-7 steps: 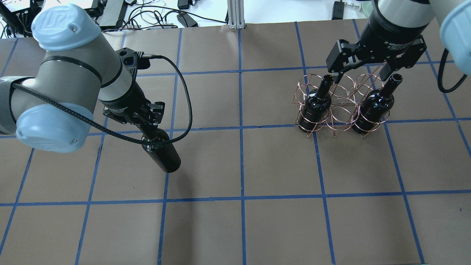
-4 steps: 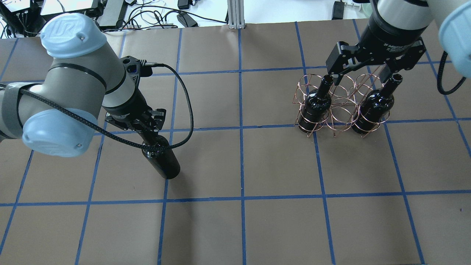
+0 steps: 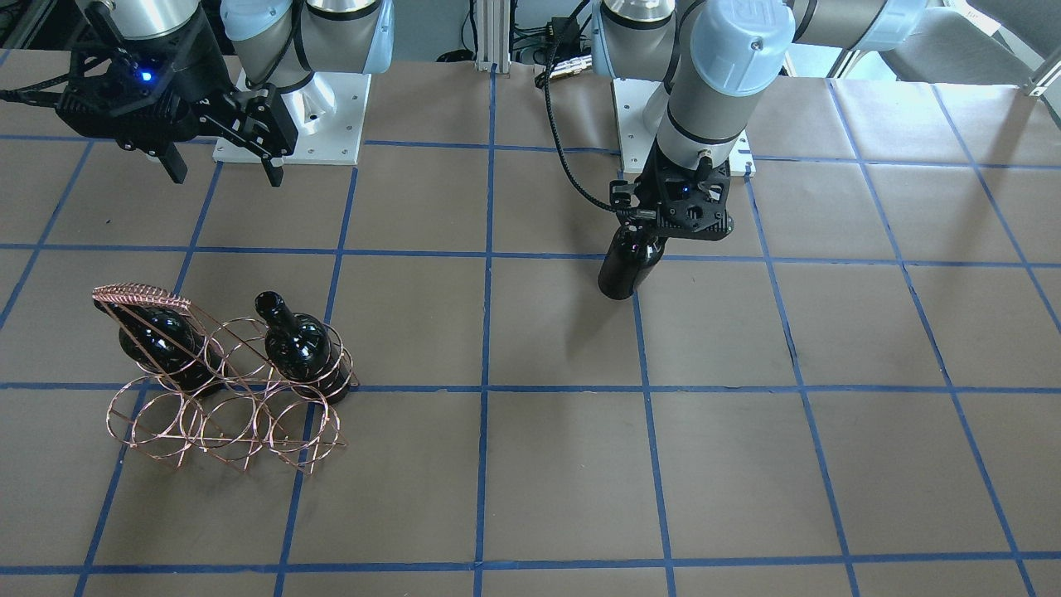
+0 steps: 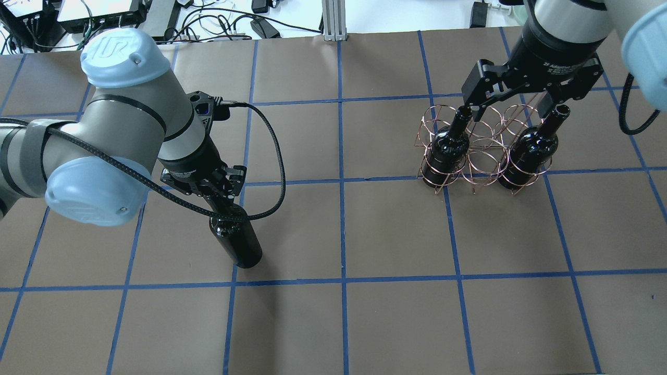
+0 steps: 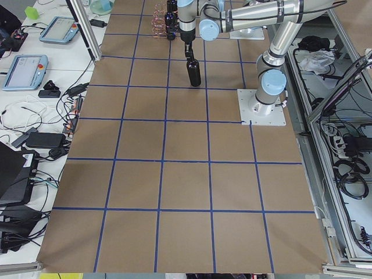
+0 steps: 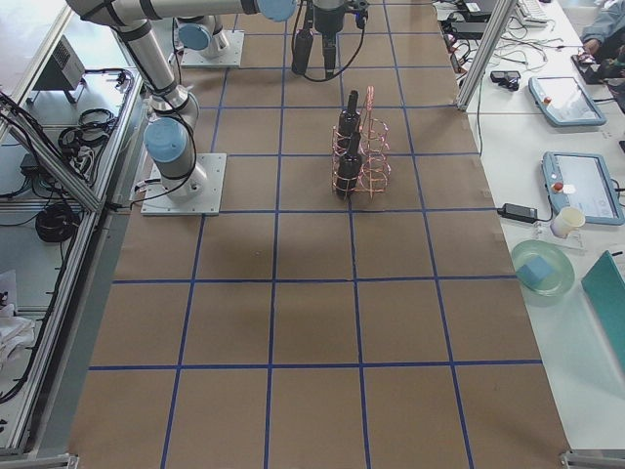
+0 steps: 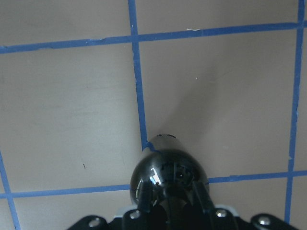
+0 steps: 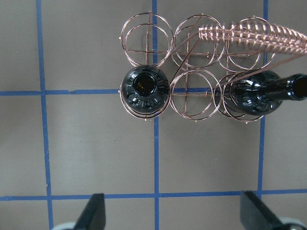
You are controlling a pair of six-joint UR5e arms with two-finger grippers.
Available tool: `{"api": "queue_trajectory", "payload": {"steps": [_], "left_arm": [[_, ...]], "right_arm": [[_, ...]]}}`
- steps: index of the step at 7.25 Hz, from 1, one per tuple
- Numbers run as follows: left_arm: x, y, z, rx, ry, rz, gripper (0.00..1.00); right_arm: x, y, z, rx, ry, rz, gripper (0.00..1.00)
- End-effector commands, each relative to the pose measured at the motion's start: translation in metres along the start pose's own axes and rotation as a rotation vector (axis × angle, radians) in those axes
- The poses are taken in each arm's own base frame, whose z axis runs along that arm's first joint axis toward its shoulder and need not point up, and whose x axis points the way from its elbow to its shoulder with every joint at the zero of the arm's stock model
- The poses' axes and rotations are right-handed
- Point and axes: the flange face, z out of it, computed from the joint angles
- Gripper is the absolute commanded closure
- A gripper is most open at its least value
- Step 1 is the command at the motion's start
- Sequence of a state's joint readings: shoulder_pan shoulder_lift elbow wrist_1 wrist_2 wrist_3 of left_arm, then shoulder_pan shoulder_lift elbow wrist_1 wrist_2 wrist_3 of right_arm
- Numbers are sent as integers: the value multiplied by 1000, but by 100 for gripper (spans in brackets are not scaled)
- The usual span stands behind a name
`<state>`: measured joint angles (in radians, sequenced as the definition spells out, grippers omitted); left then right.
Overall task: Place wine into wine basket
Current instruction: 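Lower the held bottle upright onto the table with the left gripper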
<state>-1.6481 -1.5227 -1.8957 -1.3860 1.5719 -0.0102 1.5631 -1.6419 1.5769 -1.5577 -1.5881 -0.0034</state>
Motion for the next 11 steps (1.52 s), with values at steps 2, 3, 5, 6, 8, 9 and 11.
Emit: {"api": "queue_trajectory", "payload": {"steps": [2,3,5,6,8,9,11], "left_arm": [[1,-4,-1,-9,10,2,100],[1,-5,-2,-6,10,2,100],[2,-5,3,-22,12,2,100],[2,-7,5,-26,11,2,89],[2,-8,7,-31,11,0,45],[2,-8,6,-29,10,3,17],[1,-13,-12,3,9,-1,0]], "right_arm": [[0,0,0,0,0,-1,0],[0,0,0,-1,0,0,0],[0,-1,1,-1,1,-7,0],[0,-1,1,-1,0,-18,0],[0,0,-1,8,3,-21,0],[0,-2,1,6,0,-18,0],[0,-3,2,5,1,-18,0]]}}
